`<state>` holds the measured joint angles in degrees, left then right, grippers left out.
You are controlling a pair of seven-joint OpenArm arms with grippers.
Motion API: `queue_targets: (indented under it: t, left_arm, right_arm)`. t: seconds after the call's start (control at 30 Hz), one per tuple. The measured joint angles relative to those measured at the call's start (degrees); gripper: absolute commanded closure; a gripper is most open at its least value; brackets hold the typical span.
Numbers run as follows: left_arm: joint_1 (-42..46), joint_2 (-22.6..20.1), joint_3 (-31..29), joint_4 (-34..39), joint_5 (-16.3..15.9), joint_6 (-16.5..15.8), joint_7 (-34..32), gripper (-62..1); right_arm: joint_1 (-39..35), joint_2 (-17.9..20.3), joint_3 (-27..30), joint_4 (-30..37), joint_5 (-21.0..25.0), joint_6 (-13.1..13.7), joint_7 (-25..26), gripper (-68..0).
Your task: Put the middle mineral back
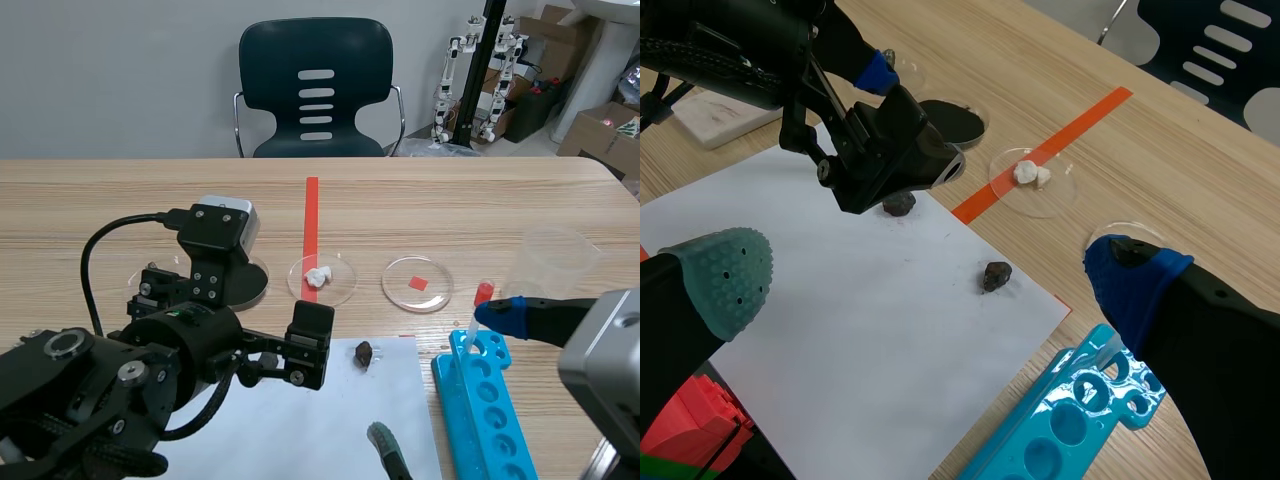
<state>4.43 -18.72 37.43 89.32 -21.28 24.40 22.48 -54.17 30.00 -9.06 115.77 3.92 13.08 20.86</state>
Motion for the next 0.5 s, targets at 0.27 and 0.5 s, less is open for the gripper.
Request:
queue_targets:
  t: [0.27,0.5]
  left_arm:
    - [0.0,0.0,0.0,-0.31,0.0,0.0,0.04,-62.3]
    - [0.0,0.0,0.0,-0.31,0.0,0.0,0.04,-62.3]
  right_arm:
    - [0.0,0.0,0.0,0.0,0.0,0.0,0.0,-67.9]
    - [0.0,0.0,0.0,0.0,0.0,0.0,0.0,-67.9]
